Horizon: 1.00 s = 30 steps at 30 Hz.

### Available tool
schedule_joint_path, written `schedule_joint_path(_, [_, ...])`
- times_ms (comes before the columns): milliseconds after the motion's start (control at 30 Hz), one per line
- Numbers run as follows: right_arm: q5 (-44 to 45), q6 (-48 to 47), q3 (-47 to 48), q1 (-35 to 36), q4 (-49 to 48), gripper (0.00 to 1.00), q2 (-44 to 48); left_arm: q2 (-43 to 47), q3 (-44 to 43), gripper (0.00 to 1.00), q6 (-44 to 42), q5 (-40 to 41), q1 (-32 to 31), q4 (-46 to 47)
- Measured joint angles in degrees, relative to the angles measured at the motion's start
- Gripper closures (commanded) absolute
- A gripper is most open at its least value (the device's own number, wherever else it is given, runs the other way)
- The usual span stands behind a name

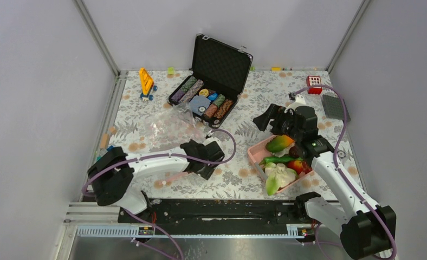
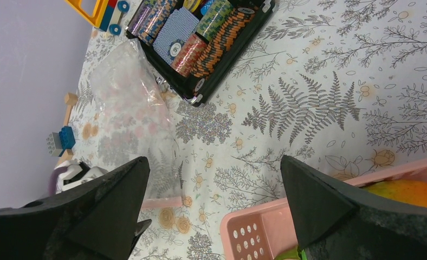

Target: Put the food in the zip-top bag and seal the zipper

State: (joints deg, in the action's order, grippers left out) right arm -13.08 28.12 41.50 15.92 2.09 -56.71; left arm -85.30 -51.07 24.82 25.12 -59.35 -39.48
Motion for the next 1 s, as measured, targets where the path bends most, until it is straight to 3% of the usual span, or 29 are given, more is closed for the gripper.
schedule_joint_path(167, [0.00, 0.00, 0.00, 0.00, 0.20, 0.00, 0.00, -2.62, 0.00, 0.15, -1.07, 1.25, 0.00, -0.04])
schedule_joint_path(300, [-0.02, 0.00, 0.00, 0.00, 0.20, 0.00, 0.20, -4.44, -0.31, 0.36, -1.44, 2.19, 0.07, 0.24])
schedule_joint_path(500, [-0.04, 0.00, 0.00, 0.00, 0.22, 0.00, 0.31, -5.66, -0.35, 0.53, -2.84, 2.16, 1.31, 1.07])
schedule_joint_path(600, [-0.02, 0.00, 0.00, 0.00, 0.22, 0.00, 0.61, -5.75, -0.70, 0.70, -3.32, 2.16, 2.14, 1.07])
schedule_joint_path(800, [-0.02, 0.00, 0.00, 0.00, 0.22, 0.00, 0.83, -6.34, -2.38, 0.77, -4.15, 2.64, 2.58, 1.46])
schedule_joint_path(833, [-0.02, 0.00, 0.00, 0.00, 0.22, 0.00, 0.83, -6.54, -2.62, 0.81, -4.31, 2.78, 2.58, 1.60])
schedule_joint_path(900, [-0.02, 0.00, 0.00, 0.00, 0.24, 0.00, 0.83, -6.99, -3.04, 0.98, -4.52, 3.15, 2.58, 1.79])
schedule_joint_path(1000, [-0.04, -0.02, 0.00, 0.00, 0.22, 0.00, 0.85, -7.72, -3.63, 1.00, -5.09, 3.80, 2.60, 1.92])
